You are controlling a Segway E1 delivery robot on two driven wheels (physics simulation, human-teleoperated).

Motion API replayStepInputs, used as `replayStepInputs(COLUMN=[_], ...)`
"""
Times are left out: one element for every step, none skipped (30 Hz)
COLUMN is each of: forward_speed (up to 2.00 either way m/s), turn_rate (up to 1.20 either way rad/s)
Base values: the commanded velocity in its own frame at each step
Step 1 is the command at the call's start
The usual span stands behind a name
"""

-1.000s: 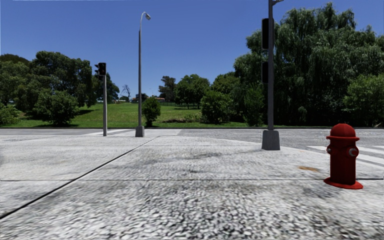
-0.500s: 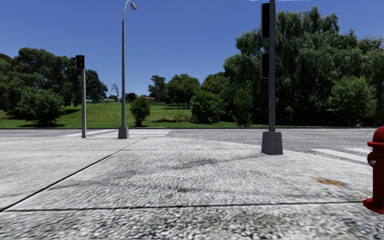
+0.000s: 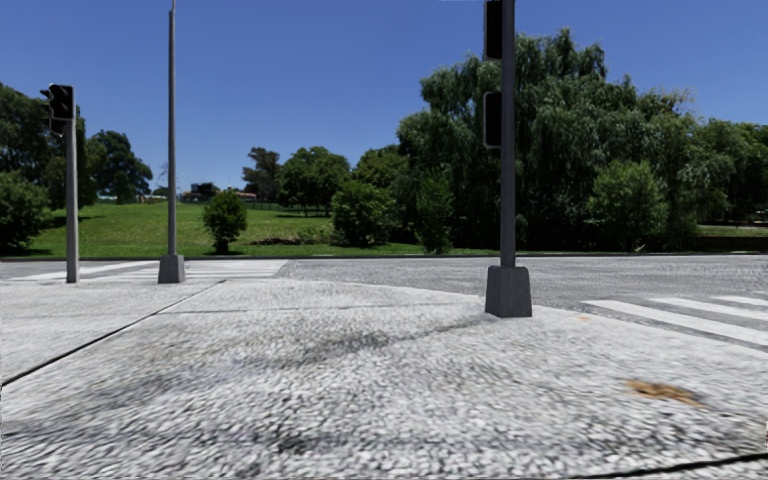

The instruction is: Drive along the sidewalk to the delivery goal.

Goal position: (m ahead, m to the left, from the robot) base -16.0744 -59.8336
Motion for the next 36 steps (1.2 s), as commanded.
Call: replayStepInputs(forward_speed=[1.13, 1.13, 1.13, 1.13, 1.13, 1.13, 1.13, 1.13, 1.13, 1.13, 1.13, 1.13, 1.13, 1.13, 1.13, 1.13, 1.13, 1.13, 1.13, 1.13, 1.13, 1.13, 1.13, 1.13, 1.13, 1.13, 1.13, 1.13, 1.13, 1.13, 1.13, 1.15, 1.16, 1.2, 1.2, 1.25], turn_rate=[-0.49, -0.49, -0.5, -0.51, -0.51, -0.51, -0.52, -0.52, -0.52, -0.52, -0.52, -0.52, -0.52, -0.52, -0.52, -0.52, -0.52, -0.52, -0.52, -0.52, -0.52, -0.52, -0.52, -0.52, -0.52, -0.52, -0.52, -0.52, -0.52, -0.52, -0.52, -0.52, -0.52, -0.52, -0.52, -0.52])
